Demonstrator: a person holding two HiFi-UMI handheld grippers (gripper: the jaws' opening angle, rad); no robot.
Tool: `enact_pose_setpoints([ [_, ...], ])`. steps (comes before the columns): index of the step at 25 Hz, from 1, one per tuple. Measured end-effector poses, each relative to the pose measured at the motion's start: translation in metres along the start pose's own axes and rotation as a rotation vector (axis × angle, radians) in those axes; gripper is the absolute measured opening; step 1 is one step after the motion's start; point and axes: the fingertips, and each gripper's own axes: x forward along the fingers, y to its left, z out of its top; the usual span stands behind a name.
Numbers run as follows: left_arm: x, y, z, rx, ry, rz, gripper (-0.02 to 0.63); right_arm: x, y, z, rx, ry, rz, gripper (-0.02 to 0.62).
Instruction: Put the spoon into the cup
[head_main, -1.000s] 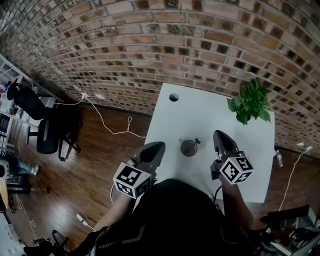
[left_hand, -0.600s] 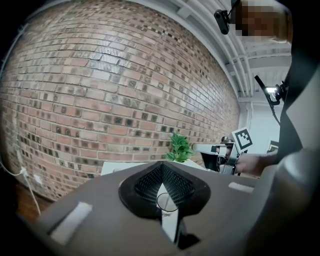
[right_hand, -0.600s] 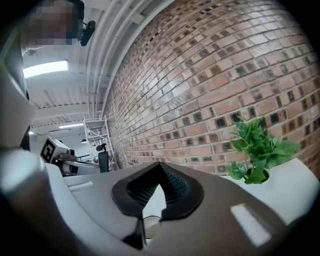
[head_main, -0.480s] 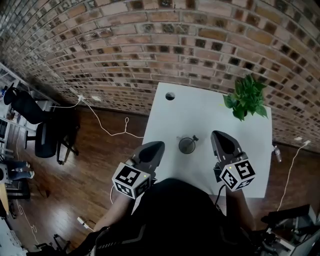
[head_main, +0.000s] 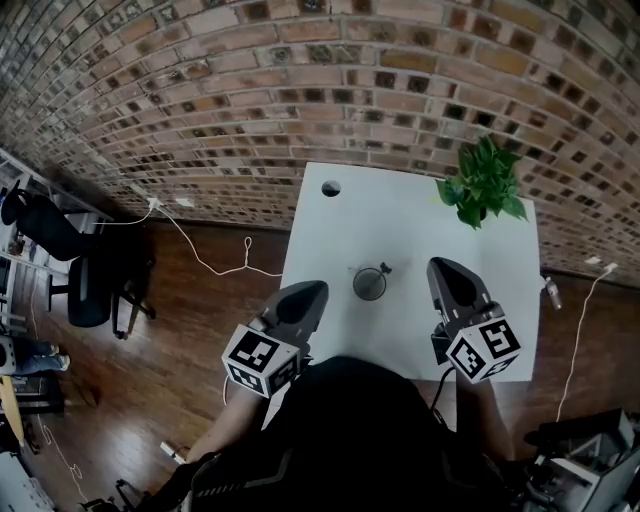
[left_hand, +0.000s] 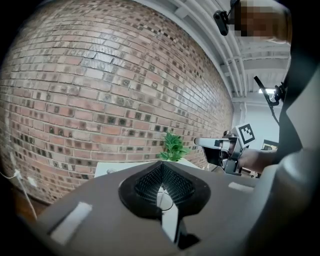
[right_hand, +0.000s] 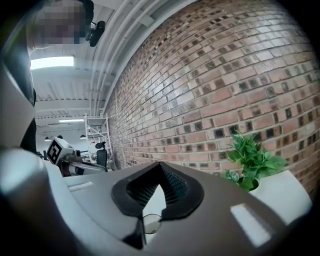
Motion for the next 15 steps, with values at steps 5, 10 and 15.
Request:
enact_pose_setpoints([
  [5, -0.001, -0.005, 0.001, 0.004, -0.006, -0.020, -0.008, -0.014, -0.003, -0.006, 0.009, 0.002, -0.033, 0.006],
  [10, -0.002, -0.009, -0.001, -0.001, -0.008, -0.039, -0.008, -0.025, 0.000, -0.006, -0.003, 0.009, -0.061, 0.006],
  [15, -0.001, -0.010, -0.001, -0.002, -0.012, -0.050, -0.008, -0.029, 0.006, -0.006, -0.021, 0.015, -0.053, 0.005],
])
